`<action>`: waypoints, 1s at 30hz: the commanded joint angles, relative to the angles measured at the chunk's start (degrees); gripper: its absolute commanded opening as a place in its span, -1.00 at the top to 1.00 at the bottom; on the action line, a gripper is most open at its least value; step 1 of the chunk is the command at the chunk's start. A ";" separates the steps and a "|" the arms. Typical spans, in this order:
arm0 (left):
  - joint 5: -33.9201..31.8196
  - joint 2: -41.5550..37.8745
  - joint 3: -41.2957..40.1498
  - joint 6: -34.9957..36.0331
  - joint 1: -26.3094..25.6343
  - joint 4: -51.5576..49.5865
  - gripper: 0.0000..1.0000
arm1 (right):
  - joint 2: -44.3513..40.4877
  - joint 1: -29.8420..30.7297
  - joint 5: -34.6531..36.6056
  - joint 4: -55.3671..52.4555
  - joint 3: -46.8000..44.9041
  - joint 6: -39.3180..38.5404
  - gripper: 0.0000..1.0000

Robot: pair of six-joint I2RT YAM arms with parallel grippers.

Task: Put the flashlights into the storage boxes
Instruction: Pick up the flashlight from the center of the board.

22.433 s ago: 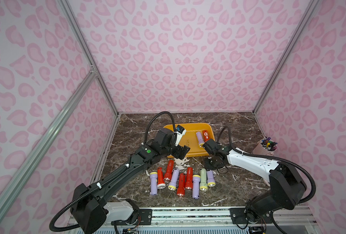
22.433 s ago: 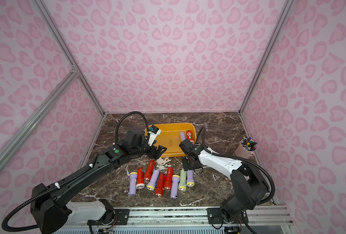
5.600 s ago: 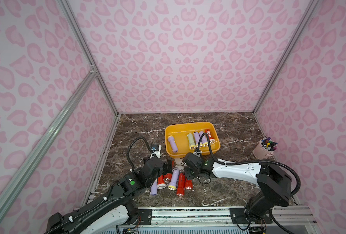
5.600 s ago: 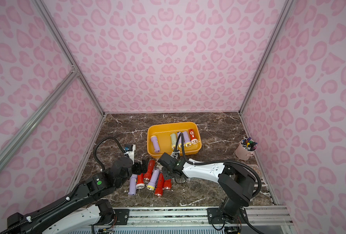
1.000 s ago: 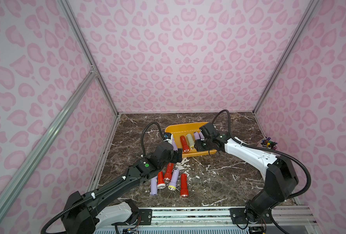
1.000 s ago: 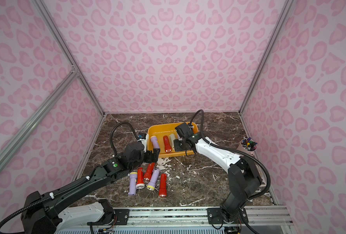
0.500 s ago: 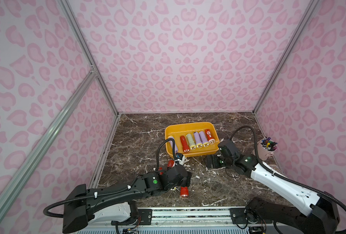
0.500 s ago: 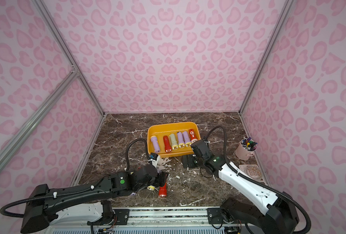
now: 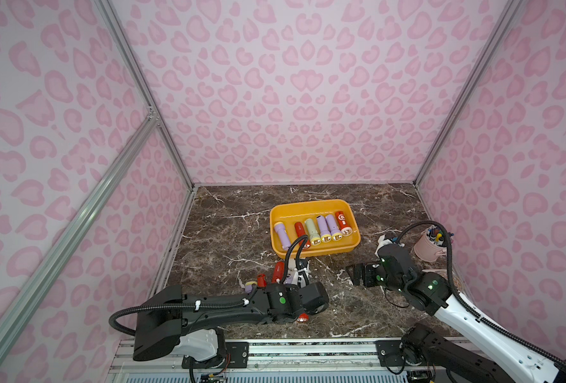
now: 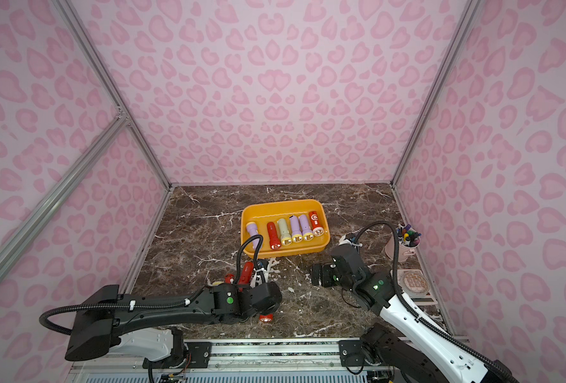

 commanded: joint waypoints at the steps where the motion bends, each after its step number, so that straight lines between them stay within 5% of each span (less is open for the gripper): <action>1: -0.98 2.07 1.61 -3.35 -0.03 -2.31 -0.30 | 0.35 -0.03 -0.85 0.73 -0.97 -0.40 -0.96; 19: 4.61 8.07 -0.80 -4.29 2.38 5.31 -0.28 | 1.22 -4.28 -7.91 0.44 -0.99 -3.25 -0.98; 30: 7.36 10.79 -1.08 -2.22 4.99 8.84 -0.01 | 2.61 -4.23 -10.01 -1.00 -0.20 -3.01 -0.98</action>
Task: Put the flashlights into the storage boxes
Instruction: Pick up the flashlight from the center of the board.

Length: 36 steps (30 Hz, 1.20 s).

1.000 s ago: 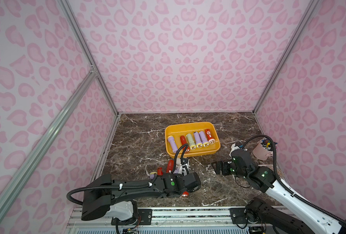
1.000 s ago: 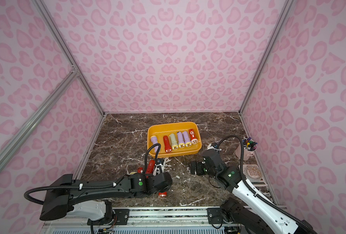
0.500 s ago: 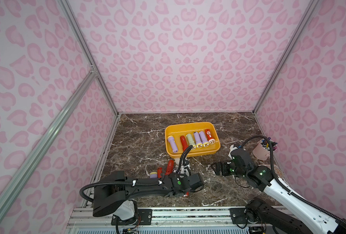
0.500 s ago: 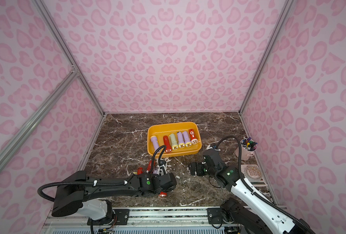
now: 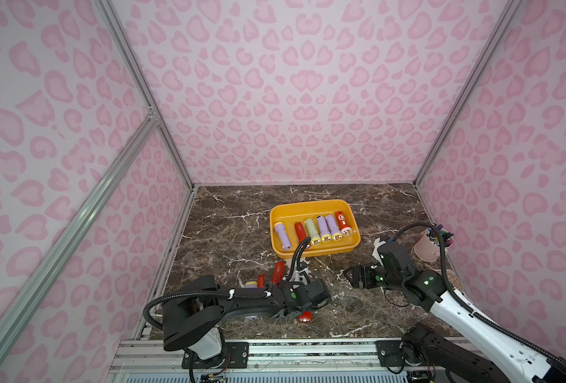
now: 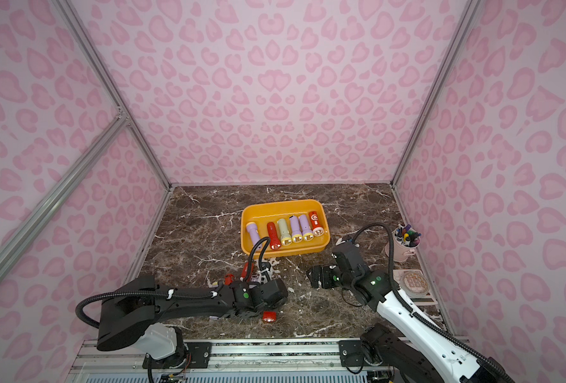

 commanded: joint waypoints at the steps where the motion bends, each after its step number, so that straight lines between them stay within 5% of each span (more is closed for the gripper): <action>1: 0.43 0.65 1.01 0.95 0.66 1.01 0.00 | 0.30 -0.04 -1.55 -1.62 0.45 -0.31 -0.98; 12: 3.43 3.74 3.24 5.57 4.77 2.71 0.04 | -4.60 0.28 -5.02 -4.35 -2.83 3.98 -0.98; 20: 5.27 6.01 5.19 7.10 6.12 2.17 0.25 | -4.54 0.25 -3.99 -5.03 -2.30 4.07 -0.98; 24: 4.95 5.64 5.59 7.57 6.29 0.93 0.55 | -4.30 0.23 -3.68 -4.97 -2.03 3.90 -0.98; 36: 0.97 0.89 15.14 12.80 7.60 -9.10 0.66 | -4.20 0.26 -4.21 -4.34 -1.08 3.85 -0.98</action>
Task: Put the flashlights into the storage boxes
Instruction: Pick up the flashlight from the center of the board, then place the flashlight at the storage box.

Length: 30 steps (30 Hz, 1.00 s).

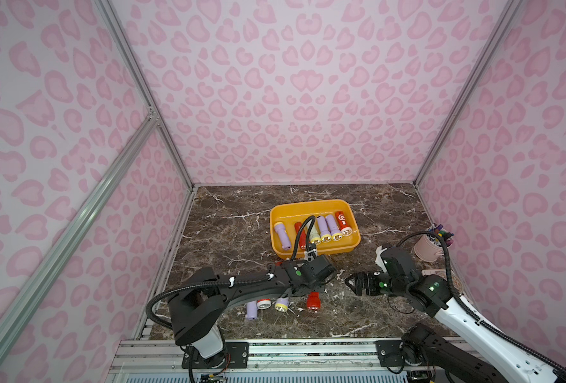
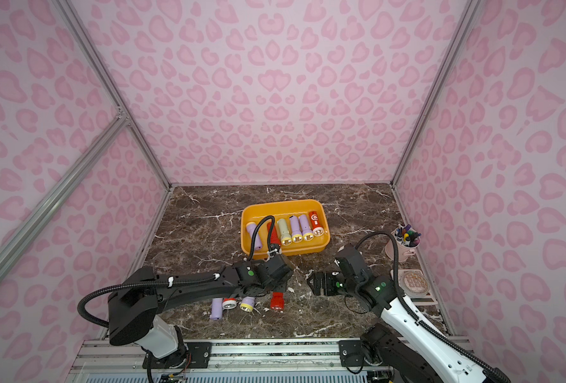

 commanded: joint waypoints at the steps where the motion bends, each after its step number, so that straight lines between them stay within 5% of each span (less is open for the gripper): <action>1: -2.59 -1.82 2.00 2.33 1.08 -4.02 0.67 | -0.08 0.12 0.32 0.42 0.49 -0.15 -0.98; 15: -1.27 -5.26 9.36 12.57 17.87 -5.78 0.69 | 5.11 0.12 -1.18 3.19 3.42 -2.01 -0.98; 30: 8.98 14.56 30.53 18.80 32.69 -3.09 0.78 | 15.48 -1.10 -1.43 6.57 7.55 -4.22 -0.98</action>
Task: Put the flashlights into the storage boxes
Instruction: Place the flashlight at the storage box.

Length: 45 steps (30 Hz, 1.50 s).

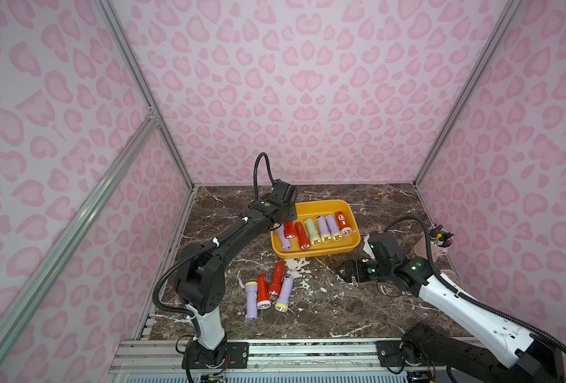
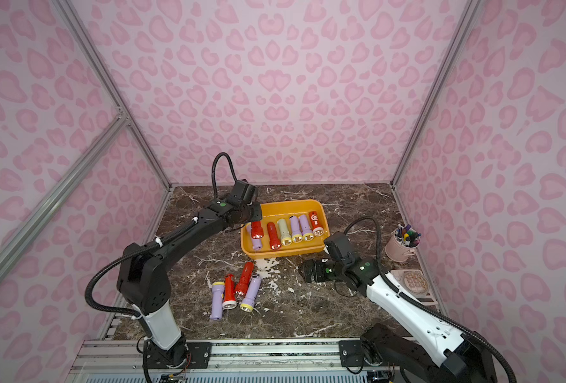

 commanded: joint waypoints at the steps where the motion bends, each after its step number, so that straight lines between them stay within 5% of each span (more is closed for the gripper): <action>1: 3.13 3.07 2.18 1.06 0.85 2.21 0.78 | 1.53 -0.62 -0.19 1.26 0.78 -1.34 -0.98; 20: 5.26 11.37 -4.08 -2.66 0.65 11.15 0.77 | 8.49 -3.74 -3.93 0.56 2.63 -5.16 -0.98; 38: 5.73 8.63 -3.28 -1.44 -0.33 9.43 0.07 | 3.95 -5.57 -3.80 -3.52 3.09 -7.15 -0.98; 45: 5.26 10.17 -2.36 -1.67 -0.77 8.27 0.11 | -0.55 -6.92 -2.81 -3.96 1.94 -6.54 -0.98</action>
